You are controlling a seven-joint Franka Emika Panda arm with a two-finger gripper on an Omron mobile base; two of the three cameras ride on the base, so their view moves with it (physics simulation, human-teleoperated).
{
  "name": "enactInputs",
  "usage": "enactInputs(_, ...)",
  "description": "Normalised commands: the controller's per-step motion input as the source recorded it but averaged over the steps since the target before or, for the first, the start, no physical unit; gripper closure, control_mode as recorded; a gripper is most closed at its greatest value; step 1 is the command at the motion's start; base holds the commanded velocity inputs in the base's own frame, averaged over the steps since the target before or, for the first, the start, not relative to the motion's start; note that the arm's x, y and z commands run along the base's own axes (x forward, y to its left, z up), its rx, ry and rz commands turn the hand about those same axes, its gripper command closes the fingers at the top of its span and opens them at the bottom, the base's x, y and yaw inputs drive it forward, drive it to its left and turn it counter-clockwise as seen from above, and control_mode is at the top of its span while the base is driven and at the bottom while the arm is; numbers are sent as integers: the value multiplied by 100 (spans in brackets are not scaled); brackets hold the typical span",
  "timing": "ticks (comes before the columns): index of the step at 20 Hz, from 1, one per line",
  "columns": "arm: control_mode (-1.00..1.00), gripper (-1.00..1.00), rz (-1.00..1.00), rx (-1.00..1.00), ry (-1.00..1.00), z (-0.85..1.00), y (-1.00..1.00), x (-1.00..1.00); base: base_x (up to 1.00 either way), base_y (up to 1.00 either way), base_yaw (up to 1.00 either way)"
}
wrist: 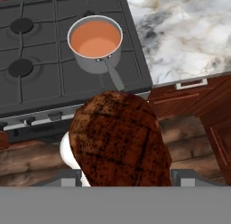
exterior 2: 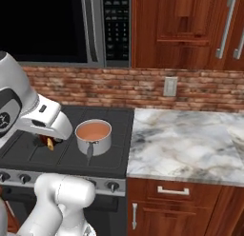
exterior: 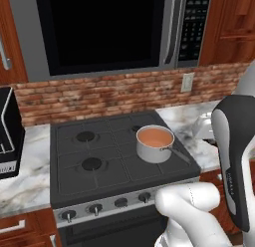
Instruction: Retrieve the steak from the fridge and place it on the saucepan with marinade on the stove.
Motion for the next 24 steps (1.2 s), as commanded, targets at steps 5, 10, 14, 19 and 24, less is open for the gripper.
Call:
enactInputs(5, 100, 100, 0, 0, 0, 0, 0, 0, 30, 2, 7)
enactInputs(10, 100, 100, 0, 0, 0, 0, 0, 0, 30, 3, 9)
enactInputs(14, 100, 100, 0, 0, 0, 0, 0, 0, 34, 0, 13)
enactInputs(19, 100, 100, 0, 0, 0, 0, 0, 0, 42, 0, 3)
enactInputs(24, 100, 100, 0, 0, 0, 0, 0, 0, 37, 0, 0)
